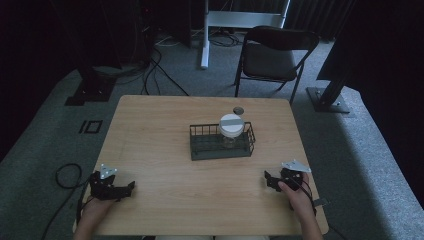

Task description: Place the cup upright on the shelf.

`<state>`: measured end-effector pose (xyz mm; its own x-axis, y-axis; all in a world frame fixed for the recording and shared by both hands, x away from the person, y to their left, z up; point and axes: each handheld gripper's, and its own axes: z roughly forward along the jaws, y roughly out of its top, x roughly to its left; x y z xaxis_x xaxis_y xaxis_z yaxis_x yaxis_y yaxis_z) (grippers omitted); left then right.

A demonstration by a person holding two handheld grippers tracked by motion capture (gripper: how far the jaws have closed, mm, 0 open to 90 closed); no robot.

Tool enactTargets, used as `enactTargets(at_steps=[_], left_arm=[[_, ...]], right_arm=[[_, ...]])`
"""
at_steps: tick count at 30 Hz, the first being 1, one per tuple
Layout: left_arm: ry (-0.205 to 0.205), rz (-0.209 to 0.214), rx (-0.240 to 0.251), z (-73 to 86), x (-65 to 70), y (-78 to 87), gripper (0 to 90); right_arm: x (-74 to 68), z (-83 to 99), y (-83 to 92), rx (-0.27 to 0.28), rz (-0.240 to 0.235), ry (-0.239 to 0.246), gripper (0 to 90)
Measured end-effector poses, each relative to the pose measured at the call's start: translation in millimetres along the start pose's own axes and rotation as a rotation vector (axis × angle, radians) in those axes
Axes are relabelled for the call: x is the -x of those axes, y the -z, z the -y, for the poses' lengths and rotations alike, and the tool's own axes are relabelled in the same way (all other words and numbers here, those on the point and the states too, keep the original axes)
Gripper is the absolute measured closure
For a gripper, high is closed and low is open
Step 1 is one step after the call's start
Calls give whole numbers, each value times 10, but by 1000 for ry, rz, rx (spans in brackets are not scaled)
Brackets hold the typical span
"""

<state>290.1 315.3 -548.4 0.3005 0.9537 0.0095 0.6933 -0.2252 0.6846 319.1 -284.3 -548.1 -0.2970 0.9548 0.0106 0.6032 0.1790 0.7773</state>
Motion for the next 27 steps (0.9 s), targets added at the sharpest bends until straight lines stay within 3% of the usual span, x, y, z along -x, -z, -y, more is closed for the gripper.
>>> enactTargets(at_steps=[11, 15, 17, 27], left_arm=[[0, 0, 1, 0, 0, 0, 1], [2, -2, 0, 0, -1, 0, 2], [3, -4, 0, 0, -2, 0, 1], [3, -4, 0, 1, -2, 0, 1]], right_arm=[[85, 69, 52, -40, -4, 29, 127], [84, 92, 65, -67, -48, 63, 126], [74, 99, 68, -78, -99, 94, 119], [83, 119, 91, -79, -158, 137, 117]])
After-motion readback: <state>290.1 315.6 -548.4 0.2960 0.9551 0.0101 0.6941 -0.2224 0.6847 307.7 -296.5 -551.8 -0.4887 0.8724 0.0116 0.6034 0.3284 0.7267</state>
